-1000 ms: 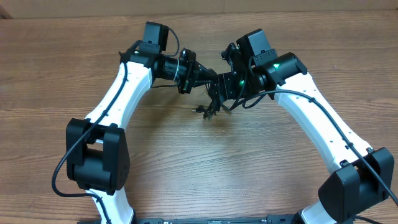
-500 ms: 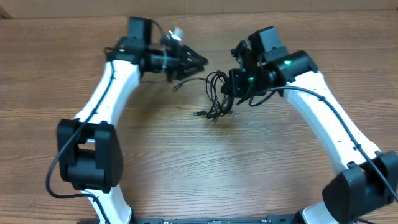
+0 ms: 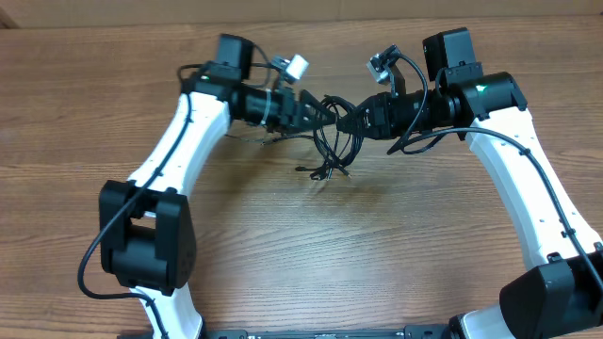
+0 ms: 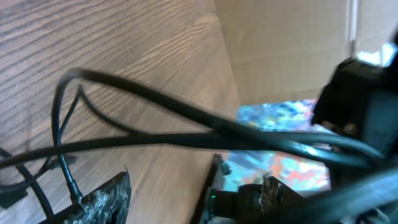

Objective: Untangle cables

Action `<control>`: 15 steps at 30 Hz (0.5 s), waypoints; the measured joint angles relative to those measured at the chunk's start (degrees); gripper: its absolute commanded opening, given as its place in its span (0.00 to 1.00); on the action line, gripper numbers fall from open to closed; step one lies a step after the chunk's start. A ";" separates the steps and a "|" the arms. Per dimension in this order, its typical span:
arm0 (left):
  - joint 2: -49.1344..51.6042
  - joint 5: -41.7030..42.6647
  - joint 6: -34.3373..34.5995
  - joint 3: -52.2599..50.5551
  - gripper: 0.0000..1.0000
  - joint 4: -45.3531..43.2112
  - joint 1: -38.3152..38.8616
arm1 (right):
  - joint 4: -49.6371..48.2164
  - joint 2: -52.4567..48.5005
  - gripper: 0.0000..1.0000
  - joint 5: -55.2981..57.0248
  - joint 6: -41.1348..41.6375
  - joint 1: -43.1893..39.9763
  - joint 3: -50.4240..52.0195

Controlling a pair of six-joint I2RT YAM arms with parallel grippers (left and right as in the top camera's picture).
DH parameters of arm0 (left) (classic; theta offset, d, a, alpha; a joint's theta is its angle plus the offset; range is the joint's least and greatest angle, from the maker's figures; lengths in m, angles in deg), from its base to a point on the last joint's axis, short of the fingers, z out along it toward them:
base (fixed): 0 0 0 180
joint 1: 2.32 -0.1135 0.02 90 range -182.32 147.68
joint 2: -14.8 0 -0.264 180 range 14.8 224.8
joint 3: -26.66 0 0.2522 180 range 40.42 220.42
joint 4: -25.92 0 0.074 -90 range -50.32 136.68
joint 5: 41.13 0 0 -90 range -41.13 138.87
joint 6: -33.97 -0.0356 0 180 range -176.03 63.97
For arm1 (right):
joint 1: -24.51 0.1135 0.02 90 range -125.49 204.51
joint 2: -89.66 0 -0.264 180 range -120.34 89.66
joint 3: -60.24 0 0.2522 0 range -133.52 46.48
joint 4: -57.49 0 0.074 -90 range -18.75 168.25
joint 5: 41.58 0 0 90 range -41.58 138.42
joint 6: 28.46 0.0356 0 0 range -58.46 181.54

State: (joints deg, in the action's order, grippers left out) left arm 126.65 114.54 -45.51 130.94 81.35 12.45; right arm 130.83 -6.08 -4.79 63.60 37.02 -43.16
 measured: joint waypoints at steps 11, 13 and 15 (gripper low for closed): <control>-1.03 -12.11 0.24 1.03 0.04 5.29 -0.79 | 6.97 0.02 0.80 19.67 9.27 -0.02 0.00; -3.96 -19.08 1.11 2.84 0.04 10.23 -4.74 | 8.31 0.02 0.99 31.65 14.14 0.00 0.00; -8.15 -23.82 1.38 3.76 0.04 12.76 -5.35 | 7.78 0.02 0.99 34.16 15.26 0.00 0.00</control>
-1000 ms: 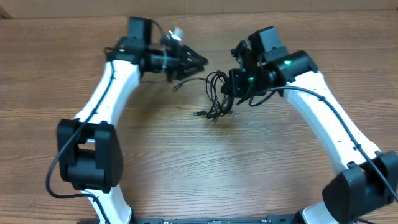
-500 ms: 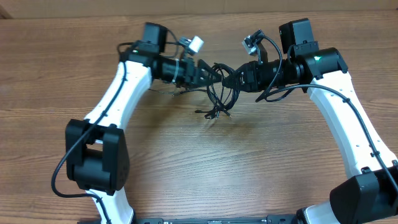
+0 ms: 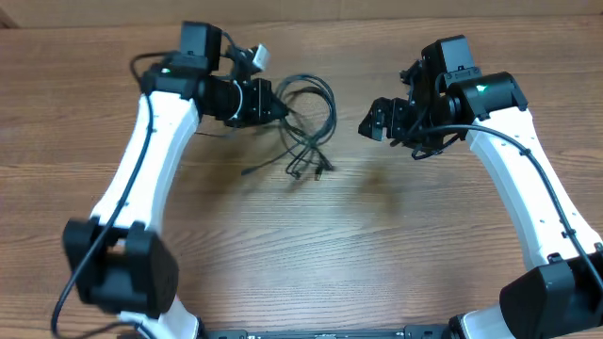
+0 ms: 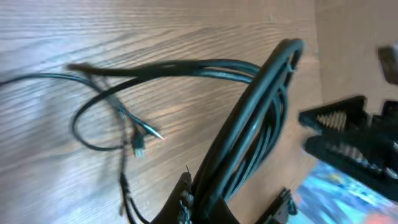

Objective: Untangle cables

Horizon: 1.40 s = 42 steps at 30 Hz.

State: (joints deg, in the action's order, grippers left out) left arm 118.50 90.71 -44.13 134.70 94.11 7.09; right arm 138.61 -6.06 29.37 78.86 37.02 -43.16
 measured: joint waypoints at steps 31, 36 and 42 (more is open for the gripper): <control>7.72 4.02 7.45 -21.29 0.04 -26.51 3.69 | -20.37 -14.93 0.55 -2.21 -23.80 9.33 0.09; 7.76 5.18 7.48 -21.29 0.04 -26.62 3.69 | -21.66 -16.04 0.47 1.33 -25.09 9.33 0.09; 7.78 5.97 7.48 -21.29 0.04 -26.67 3.69 | -21.22 -16.44 0.41 2.97 -25.29 9.33 0.09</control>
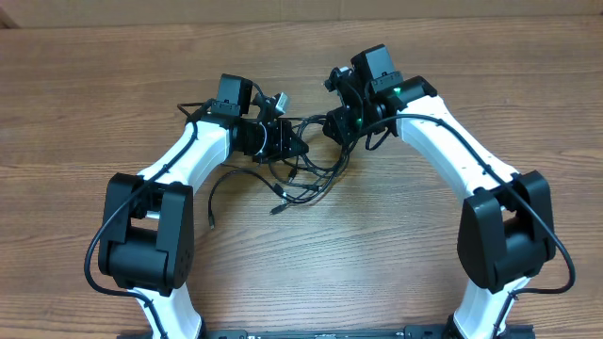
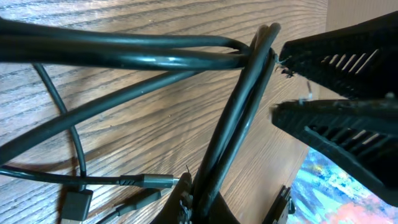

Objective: Untangle cables

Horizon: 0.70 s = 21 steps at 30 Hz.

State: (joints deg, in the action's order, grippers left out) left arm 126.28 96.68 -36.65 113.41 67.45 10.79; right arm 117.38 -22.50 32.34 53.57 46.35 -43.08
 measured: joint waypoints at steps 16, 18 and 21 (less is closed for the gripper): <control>0.09 0.07 0.22 0.00 0.05 0.24 0.00 | -6.69 -2.73 0.41 -0.33 -0.87 2.29 5.75; 0.09 0.15 0.22 0.00 0.04 0.20 0.00 | -11.74 -2.78 0.41 1.31 -0.87 2.32 6.86; 0.09 0.26 0.22 0.00 0.05 0.13 0.00 | -15.21 -2.78 0.40 1.49 -0.94 2.29 7.08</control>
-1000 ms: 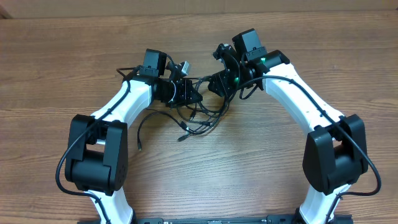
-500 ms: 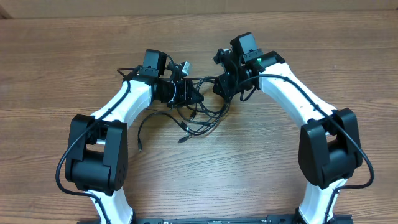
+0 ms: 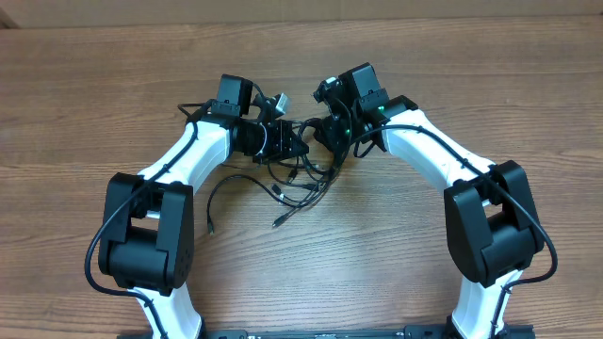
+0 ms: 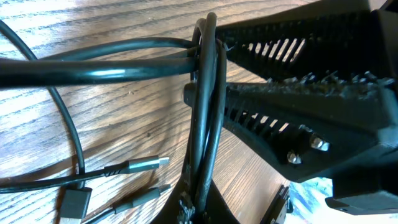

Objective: Untangle cables

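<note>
A tangle of thin black cables (image 3: 306, 184) lies on the wooden table between my two arms. My left gripper (image 3: 294, 148) is shut on a bundle of several strands (image 4: 205, 124), which rises out of its jaws (image 4: 198, 208) in the left wrist view. My right gripper (image 3: 318, 132) comes in from the right. Its two ribbed black fingers (image 4: 292, 43) stand apart with wood showing between them, and its tips (image 4: 208, 68) are right at the held bundle. Loose plug ends (image 4: 149, 165) rest on the table below.
One cable end trails off to the left of the tangle (image 3: 212, 198), and another (image 3: 281, 221) points toward the table's front. A flat black plug (image 4: 74, 202) lies beside the left gripper. Bare wood (image 3: 377, 264) surrounds the arms.
My right gripper has shifted left, from a short way beside the held bundle to having its fingertips against it. My left gripper holds the bundle in the same place.
First both grippers were close together mid-table with cable stretched between them. Then my left gripper held the bundle off to the left while the right stood open and empty, well apart. Later both were back at the middle, and now the right's fingertips touch the bundle.
</note>
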Action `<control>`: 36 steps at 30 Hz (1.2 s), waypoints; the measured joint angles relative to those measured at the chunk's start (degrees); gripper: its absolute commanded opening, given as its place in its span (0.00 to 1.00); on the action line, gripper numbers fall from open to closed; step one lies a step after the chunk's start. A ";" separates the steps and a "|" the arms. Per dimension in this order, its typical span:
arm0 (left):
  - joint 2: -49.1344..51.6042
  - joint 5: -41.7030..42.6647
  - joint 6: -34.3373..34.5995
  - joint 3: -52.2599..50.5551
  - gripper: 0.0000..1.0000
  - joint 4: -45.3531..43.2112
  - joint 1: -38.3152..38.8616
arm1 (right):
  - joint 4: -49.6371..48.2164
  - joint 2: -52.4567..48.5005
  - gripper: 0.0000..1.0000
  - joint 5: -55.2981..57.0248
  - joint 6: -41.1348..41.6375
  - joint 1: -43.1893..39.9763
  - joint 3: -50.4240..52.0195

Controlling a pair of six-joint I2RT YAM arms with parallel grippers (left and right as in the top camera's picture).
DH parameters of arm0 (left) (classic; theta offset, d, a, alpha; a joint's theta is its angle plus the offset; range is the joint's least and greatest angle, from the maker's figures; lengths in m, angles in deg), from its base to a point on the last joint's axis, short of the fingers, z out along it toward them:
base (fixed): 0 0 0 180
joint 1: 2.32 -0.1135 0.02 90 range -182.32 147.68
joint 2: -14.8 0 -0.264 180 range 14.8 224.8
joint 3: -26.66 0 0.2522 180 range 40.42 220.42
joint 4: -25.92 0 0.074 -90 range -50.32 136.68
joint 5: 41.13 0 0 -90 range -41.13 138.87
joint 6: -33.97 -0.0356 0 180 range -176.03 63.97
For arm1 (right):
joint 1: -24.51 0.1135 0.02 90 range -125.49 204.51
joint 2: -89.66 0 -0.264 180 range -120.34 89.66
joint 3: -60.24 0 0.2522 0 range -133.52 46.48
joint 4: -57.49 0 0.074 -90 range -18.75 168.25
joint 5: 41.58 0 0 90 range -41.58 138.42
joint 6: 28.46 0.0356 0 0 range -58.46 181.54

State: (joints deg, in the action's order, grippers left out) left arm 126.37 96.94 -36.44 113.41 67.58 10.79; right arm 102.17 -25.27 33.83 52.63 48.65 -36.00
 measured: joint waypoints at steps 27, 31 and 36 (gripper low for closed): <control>0.00 2.36 -0.26 -0.26 0.04 -0.24 0.00 | 33.44 33.24 0.24 -19.21 10.45 -9.90 -6.82; -0.85 8.50 -2.73 4.31 0.04 4.70 -0.11 | 33.73 29.51 0.12 -16.65 10.78 -9.90 -6.80; -8.57 22.80 -3.48 14.10 0.04 8.68 -1.22 | 33.07 29.05 0.28 -14.29 12.24 -8.61 -6.78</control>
State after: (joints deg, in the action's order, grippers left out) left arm 117.80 119.74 -39.91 127.51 76.26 9.56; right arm 135.24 3.78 19.53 64.87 40.04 -42.77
